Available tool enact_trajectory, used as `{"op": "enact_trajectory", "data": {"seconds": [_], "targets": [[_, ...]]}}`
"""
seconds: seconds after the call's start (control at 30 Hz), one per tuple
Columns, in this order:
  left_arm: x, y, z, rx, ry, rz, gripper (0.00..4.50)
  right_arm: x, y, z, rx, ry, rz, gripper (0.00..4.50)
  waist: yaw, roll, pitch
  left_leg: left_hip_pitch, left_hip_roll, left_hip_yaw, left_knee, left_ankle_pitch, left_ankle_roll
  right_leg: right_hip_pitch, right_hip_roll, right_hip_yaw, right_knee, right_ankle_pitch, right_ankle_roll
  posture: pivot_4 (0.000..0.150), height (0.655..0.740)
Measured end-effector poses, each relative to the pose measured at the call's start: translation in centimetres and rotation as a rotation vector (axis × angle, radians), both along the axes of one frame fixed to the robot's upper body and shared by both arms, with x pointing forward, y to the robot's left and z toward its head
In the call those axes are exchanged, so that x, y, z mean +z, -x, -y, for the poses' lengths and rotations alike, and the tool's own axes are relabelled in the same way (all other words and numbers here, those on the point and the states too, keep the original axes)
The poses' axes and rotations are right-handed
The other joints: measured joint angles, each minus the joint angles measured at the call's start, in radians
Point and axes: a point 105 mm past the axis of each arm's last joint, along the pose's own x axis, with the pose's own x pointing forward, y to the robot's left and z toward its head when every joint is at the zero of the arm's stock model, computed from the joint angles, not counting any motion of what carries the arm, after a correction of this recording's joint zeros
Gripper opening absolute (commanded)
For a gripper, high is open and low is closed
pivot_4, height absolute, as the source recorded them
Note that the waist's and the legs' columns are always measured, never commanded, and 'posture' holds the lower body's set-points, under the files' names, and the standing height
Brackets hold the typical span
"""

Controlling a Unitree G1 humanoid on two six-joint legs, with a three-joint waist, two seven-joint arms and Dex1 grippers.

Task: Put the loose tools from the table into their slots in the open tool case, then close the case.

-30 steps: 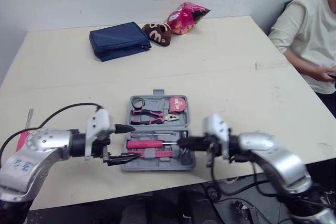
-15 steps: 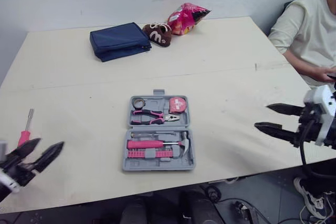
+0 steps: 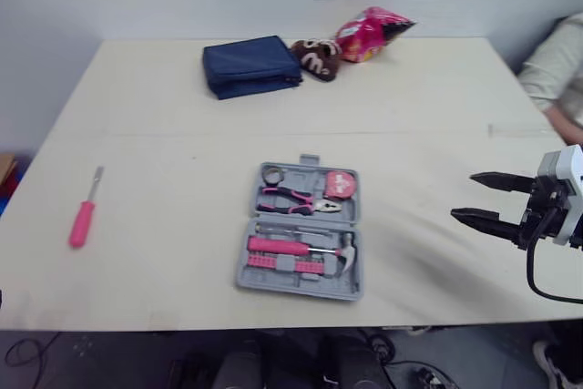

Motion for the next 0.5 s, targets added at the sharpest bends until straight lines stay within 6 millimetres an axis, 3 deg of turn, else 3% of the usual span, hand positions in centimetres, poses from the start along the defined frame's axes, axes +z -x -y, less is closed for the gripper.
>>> {"op": "enact_trajectory", "data": {"seconds": [0.1,0.17,0.4,0.5], "targets": [[-0.2,-0.9,0.9,-0.046,0.001,-0.016,4.50,1.2,-0.2,-1.0,0.045,-0.052,0.006,4.44,0.052,0.001,0.004,-0.003,-0.001,0.007,0.003,0.003,-0.003,-0.005,0.001,0.013,0.000,0.002,0.003,0.150,0.7400],[0.2,-2.8,1.0,-0.082,-0.005,-0.012,4.50,1.5,0.1,-2.4,0.111,-0.061,-0.003,4.44,0.070,0.001,0.004,-0.003,-0.001,0.007,0.004,0.001,-0.003,-0.005,0.001,0.014,0.000,0.002,0.004,0.150,0.7400],[-0.1,-8.4,1.8,-0.221,-0.032,-0.074,4.50,3.8,1.9,-7.8,0.360,-0.088,0.014,4.44,0.076,-0.001,0.007,-0.001,0.002,0.016,0.003,-0.003,-0.002,-0.007,0.005,0.022,-0.001,0.002,0.005,0.150,0.7400],[-0.3,-10.0,1.9,-0.240,-0.038,-0.090,4.50,4.0,2.7,-9.4,0.417,-0.079,0.011,4.44,0.074,-0.006,0.008,0.001,0.006,0.022,0.003,-0.005,-0.003,-0.007,0.015,0.028,-0.002,0.004,0.007,0.150,0.7400]]}}
